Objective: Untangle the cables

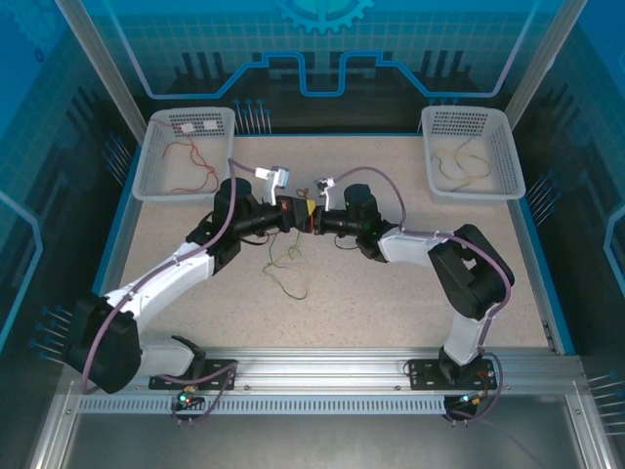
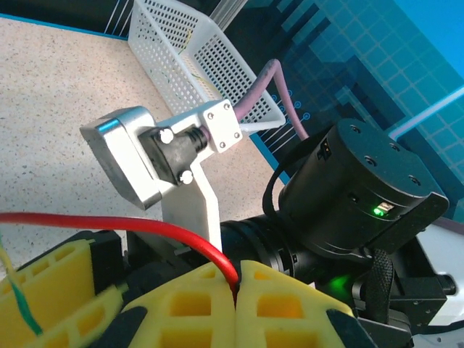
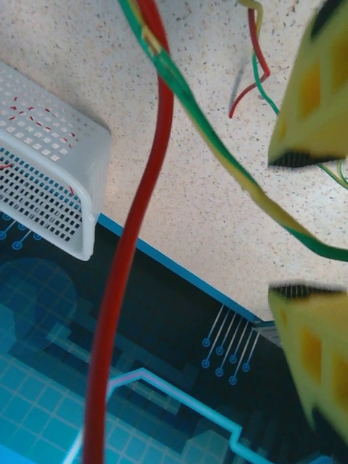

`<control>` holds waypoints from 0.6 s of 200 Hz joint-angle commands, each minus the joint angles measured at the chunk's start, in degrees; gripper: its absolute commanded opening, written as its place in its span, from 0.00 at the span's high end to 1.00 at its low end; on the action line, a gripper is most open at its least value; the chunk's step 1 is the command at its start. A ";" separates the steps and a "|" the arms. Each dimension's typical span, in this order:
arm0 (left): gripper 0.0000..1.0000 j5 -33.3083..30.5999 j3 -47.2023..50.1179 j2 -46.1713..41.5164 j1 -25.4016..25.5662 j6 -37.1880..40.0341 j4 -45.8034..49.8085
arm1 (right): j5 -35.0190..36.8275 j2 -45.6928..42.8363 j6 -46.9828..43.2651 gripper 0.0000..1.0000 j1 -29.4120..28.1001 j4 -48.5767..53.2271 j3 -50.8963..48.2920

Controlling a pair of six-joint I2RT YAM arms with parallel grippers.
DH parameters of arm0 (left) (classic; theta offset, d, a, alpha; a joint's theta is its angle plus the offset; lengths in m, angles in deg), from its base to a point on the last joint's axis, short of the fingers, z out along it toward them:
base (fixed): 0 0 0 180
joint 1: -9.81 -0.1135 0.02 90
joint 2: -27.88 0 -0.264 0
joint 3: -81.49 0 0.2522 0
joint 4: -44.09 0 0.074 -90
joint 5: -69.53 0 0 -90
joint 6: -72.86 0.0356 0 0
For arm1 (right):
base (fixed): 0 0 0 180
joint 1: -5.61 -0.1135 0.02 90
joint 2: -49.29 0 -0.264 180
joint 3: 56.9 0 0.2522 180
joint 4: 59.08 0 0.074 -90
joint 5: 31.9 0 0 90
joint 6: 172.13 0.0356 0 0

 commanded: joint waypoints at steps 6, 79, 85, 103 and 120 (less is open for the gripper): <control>1.00 0.12 1.31 -2.13 -0.82 -1.58 -3.12 | 4.30 -0.61 -2.43 0.73 -0.63 1.86 1.06; 1.00 -13.85 9.02 -11.92 -6.53 -2.56 -4.76 | 11.02 -12.11 -12.37 1.00 0.67 17.50 -1.73; 1.00 -14.66 9.58 -12.93 -7.32 -2.36 -4.77 | 11.35 -13.31 -12.76 1.00 1.29 18.10 -2.44; 1.00 -16.48 10.70 -15.45 -9.56 -1.77 -3.33 | 10.73 -16.24 -14.46 1.00 3.72 20.95 -3.54; 1.00 -18.94 11.90 -17.59 -10.44 -0.58 -2.36 | 11.70 -18.93 -15.85 1.00 5.99 25.49 -3.97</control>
